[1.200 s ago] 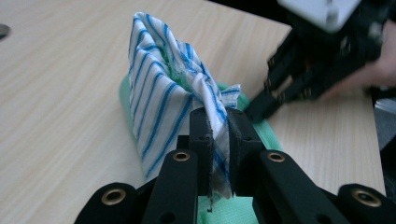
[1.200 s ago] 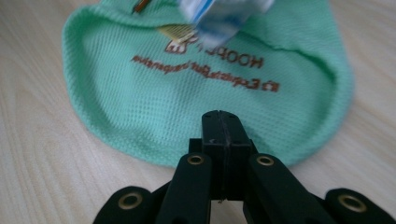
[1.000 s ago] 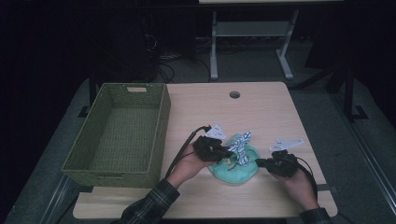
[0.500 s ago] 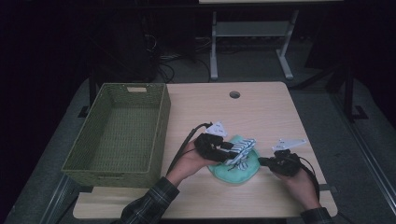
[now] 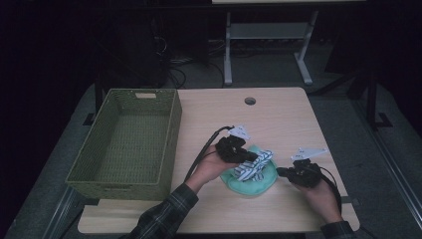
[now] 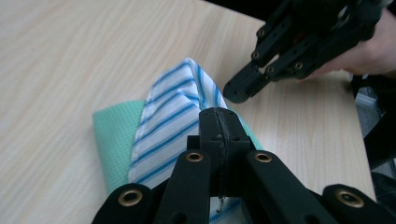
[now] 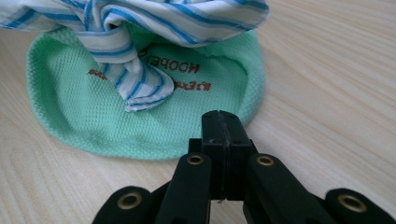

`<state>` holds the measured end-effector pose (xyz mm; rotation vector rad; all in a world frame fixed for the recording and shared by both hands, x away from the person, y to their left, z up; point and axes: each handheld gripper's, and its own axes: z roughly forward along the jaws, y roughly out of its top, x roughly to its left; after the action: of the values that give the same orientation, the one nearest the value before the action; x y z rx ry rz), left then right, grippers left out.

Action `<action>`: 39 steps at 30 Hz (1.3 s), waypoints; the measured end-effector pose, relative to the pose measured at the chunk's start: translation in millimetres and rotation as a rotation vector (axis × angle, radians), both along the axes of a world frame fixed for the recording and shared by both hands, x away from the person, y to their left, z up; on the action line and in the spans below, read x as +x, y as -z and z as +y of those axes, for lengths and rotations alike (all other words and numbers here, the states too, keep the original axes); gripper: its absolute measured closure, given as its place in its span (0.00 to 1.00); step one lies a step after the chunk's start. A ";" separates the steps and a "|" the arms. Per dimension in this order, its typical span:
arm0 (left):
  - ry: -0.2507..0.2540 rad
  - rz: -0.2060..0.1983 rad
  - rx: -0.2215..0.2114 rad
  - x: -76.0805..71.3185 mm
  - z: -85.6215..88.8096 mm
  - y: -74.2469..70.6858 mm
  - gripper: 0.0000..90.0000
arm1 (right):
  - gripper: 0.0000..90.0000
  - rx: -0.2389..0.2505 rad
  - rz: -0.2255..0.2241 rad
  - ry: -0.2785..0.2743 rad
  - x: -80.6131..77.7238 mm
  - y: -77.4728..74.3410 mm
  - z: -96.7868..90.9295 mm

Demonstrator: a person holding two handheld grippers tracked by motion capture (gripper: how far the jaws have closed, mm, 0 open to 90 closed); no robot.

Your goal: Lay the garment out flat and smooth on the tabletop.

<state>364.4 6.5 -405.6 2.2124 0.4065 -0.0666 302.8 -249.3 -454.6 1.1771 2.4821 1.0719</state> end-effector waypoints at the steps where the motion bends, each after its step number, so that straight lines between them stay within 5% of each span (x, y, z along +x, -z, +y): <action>1: 0.003 0.004 0.007 -0.4 -2.9 3.0 0.99 | 0.99 0.004 -0.002 0.001 0.3 0.3 -0.6; 12: 0.034 0.020 0.090 -4.0 -18.3 29.0 0.99 | 1.00 0.000 -0.001 0.024 1.6 -0.1 -5.5; 24: 0.062 0.028 0.134 -13.9 -32.6 47.9 0.99 | 1.00 0.009 -0.012 0.056 3.9 -1.6 -18.3; 39: -0.005 0.003 0.087 -10.5 -3.2 19.6 0.99 | 1.00 0.027 -0.046 0.012 14.4 -12.9 -11.1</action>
<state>353.9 3.2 -425.2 2.2971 0.4240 -0.0509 317.1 -260.4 -441.7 1.1594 2.4306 1.1195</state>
